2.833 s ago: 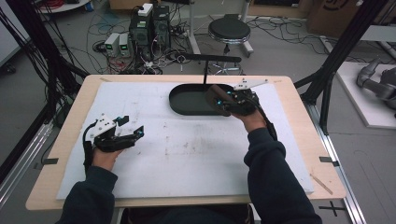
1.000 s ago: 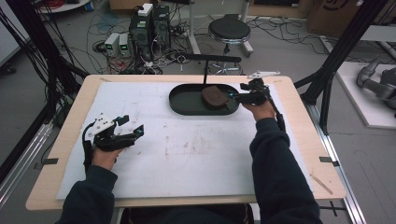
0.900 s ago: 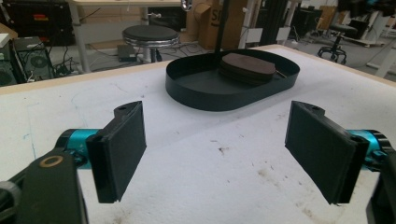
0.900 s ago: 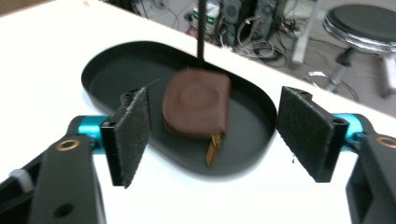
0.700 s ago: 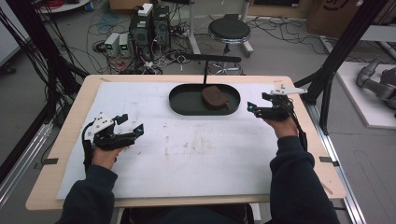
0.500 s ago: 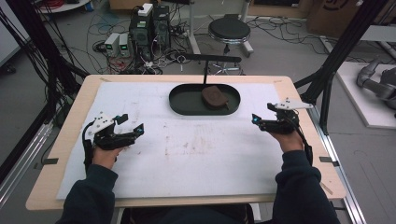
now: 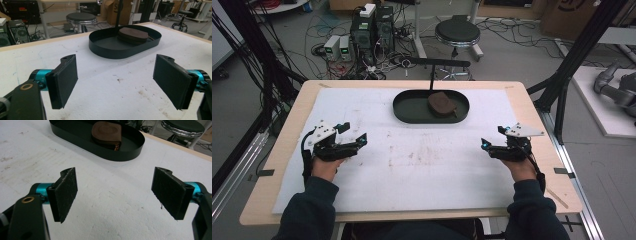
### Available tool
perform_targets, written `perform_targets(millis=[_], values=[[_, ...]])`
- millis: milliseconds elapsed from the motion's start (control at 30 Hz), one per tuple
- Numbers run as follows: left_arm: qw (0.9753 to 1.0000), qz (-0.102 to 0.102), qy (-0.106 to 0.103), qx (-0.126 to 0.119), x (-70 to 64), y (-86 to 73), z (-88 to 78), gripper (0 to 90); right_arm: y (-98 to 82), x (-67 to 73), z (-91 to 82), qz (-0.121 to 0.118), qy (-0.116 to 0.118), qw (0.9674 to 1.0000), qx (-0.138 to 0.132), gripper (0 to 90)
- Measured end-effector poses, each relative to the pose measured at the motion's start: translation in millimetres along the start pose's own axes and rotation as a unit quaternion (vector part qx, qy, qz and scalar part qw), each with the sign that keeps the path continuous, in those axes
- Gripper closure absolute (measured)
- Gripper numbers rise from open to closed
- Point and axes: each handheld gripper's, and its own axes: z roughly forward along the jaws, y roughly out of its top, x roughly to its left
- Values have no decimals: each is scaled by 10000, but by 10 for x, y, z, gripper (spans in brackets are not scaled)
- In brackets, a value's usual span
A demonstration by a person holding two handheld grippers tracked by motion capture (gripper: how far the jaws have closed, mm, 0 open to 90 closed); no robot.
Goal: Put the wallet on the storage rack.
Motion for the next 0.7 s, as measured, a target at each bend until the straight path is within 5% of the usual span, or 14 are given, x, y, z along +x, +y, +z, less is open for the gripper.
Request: perform_targets(millis=[700], values=[[10000, 11, -28, 20, -11, -11, 6, 197, -45, 15, 26, 8, -74, 9999, 67, 213]])
